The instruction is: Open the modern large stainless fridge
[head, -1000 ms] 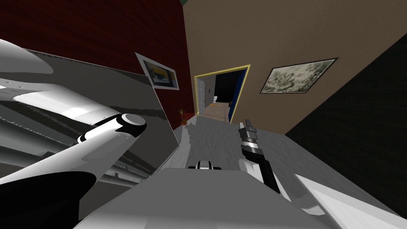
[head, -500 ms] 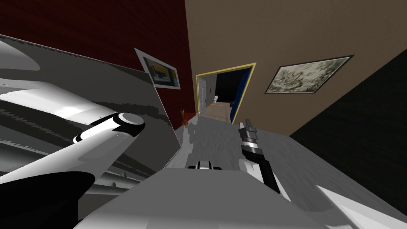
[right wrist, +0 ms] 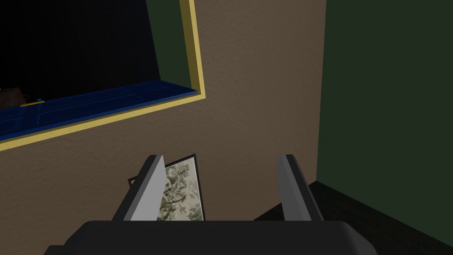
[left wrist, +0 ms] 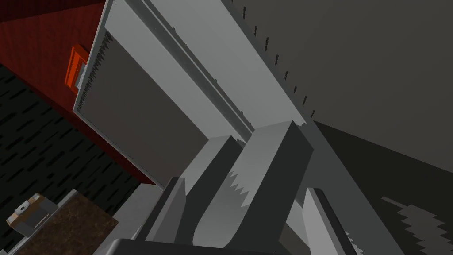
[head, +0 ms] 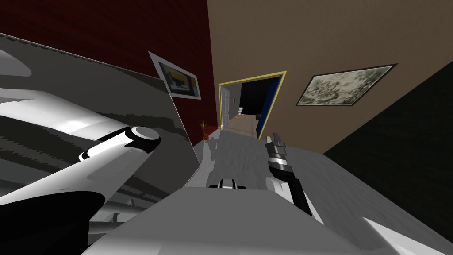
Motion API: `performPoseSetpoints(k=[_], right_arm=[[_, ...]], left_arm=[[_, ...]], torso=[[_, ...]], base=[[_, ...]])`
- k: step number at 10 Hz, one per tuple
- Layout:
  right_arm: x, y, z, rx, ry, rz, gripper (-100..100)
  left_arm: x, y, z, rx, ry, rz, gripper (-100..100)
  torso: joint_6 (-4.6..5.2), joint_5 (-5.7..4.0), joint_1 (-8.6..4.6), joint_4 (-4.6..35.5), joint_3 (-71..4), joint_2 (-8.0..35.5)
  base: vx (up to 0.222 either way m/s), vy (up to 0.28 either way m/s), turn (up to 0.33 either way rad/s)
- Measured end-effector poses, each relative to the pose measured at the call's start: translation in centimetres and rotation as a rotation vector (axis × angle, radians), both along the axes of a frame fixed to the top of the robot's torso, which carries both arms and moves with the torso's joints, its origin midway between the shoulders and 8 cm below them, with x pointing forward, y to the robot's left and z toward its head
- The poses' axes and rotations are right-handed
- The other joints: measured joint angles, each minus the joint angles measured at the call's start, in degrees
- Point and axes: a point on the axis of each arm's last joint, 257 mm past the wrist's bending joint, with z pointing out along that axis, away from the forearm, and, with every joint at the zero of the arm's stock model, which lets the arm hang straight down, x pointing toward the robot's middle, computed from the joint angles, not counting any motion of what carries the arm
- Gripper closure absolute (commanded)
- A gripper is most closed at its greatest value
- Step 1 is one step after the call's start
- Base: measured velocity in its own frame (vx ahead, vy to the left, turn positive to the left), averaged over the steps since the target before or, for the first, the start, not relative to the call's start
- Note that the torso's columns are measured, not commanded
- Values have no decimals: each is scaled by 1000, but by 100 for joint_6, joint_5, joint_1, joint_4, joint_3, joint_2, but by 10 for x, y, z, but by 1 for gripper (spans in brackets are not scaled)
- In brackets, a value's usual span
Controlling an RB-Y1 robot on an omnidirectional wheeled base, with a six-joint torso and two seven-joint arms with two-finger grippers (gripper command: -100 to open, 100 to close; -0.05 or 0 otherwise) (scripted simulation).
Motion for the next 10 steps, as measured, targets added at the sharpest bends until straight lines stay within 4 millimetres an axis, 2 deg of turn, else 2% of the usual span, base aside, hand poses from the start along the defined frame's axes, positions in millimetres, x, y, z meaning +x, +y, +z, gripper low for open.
performPoseSetpoints(k=[2,6,8,9,10], right_arm=[[0,0,0,0,0,0,0],[0,0,0,0,0,0,0],[0,0,0,0,0,0,0],[0,0,0,0,0,0,0],[0,0,0,0,0,0,0]], left_arm=[[-32,-6,-2,-12,-5,82,100],[-87,-28,-2,-22,-10,229,100],[-104,-33,-5,-26,-12,270,100],[-105,-34,-7,-33,-14,273,100],[-116,-38,-5,-34,-10,307,100]], torso=[[30,-29,31,4,-12,31],[18,-46,46,6,-28,23],[17,-44,65,8,-25,33],[24,-36,74,6,-24,35],[0,-25,44,4,-25,5]], base=[[160,-232,19],[140,-165,20],[65,-57,5],[161,-92,15],[189,-116,80]])
